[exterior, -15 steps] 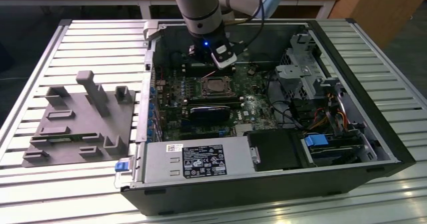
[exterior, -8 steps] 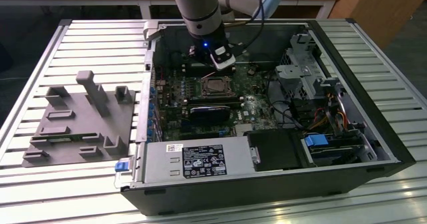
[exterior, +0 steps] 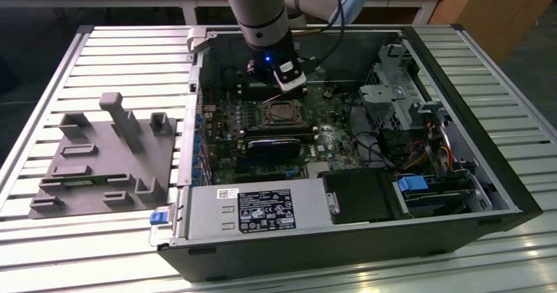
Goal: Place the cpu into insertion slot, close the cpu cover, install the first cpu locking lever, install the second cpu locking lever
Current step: 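Install the first cpu locking lever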
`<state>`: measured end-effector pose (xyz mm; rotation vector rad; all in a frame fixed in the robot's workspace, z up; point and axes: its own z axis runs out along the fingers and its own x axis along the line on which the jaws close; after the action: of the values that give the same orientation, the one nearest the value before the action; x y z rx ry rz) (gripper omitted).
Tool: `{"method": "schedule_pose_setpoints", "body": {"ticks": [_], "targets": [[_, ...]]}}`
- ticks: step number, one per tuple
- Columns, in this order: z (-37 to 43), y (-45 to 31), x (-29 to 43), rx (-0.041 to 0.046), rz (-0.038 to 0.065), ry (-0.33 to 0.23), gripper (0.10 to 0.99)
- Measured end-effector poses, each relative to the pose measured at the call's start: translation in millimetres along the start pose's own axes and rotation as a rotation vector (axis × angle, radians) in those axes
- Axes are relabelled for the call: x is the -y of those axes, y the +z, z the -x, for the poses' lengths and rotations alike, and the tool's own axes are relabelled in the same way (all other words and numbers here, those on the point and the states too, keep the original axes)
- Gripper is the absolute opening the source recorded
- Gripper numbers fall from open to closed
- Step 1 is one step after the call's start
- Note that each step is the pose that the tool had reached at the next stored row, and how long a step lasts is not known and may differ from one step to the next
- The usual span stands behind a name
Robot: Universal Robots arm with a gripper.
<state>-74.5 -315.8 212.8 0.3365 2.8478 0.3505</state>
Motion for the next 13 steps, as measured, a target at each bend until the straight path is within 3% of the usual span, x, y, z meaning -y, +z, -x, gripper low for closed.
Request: {"method": "schedule_pose_setpoints", "body": {"ticks": [13], "targets": [[-0.5,1.6,0.2,-0.0008,-0.001,0.002,0.106]]}}
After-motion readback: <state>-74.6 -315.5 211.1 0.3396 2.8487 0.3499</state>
